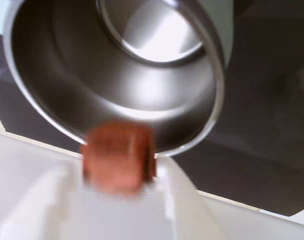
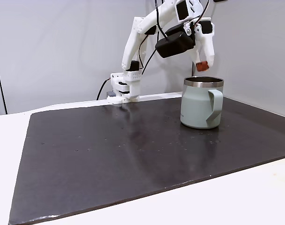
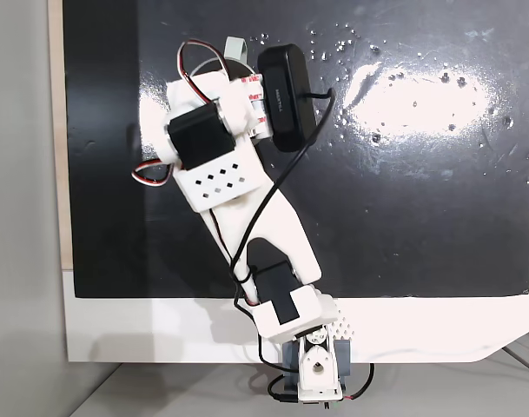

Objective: Grasp a cube and put it in the cup.

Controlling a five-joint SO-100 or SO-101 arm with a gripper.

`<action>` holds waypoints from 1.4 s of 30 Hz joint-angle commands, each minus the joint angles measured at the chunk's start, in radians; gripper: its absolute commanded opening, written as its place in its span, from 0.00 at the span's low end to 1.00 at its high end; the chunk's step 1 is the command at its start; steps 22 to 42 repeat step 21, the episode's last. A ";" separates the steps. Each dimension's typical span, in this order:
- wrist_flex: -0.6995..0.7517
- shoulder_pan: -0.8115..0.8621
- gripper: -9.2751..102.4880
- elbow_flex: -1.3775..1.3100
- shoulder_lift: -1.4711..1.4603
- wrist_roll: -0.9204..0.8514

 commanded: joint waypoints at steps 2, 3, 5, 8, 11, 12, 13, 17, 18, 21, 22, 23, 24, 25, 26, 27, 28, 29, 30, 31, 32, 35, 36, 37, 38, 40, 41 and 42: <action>0.015 -0.006 0.35 0.005 0.077 -0.006; 0.015 -0.006 0.35 0.009 0.081 -0.006; 0.015 -0.008 0.35 0.017 0.089 -0.012; 0.015 -0.017 0.34 0.034 0.104 -0.028; 0.015 -0.029 0.34 0.051 0.120 -0.031; 0.014 -0.032 0.34 0.055 0.121 -0.031; 0.012 -0.037 0.34 0.057 0.123 -0.031; 0.012 -0.041 0.33 0.058 0.124 -0.034; 0.012 -0.041 0.33 0.058 0.124 -0.037; 0.012 -0.038 0.33 0.060 0.124 -0.040; 0.012 -0.038 0.33 0.060 0.124 -0.040; 0.012 -0.038 0.33 0.060 0.124 -0.040; 0.012 -0.038 0.33 0.060 0.124 -0.040; 0.012 -0.038 0.33 0.060 0.124 -0.040; 0.012 -0.038 0.33 0.060 0.124 -0.040; 0.012 -0.038 0.33 0.060 0.124 -0.040; 0.012 -0.038 0.33 0.060 0.124 -0.040; 0.012 -0.038 0.33 0.060 0.124 -0.040; 0.012 -0.038 0.33 0.060 0.124 -0.040; 0.012 -0.038 0.33 0.060 0.124 -0.040; 0.012 -0.038 0.33 0.060 0.124 -0.040; 0.012 -0.038 0.33 0.060 0.124 -0.040; 0.012 -0.038 0.33 0.060 0.124 -0.040; 0.012 -0.038 0.33 0.060 0.124 -0.040; 0.012 -0.038 0.33 0.060 0.124 -0.040; 0.012 -0.038 0.33 0.060 0.124 -0.040; 0.012 -0.038 0.33 0.060 0.124 -0.040; 0.012 -0.038 0.33 0.060 0.124 -0.040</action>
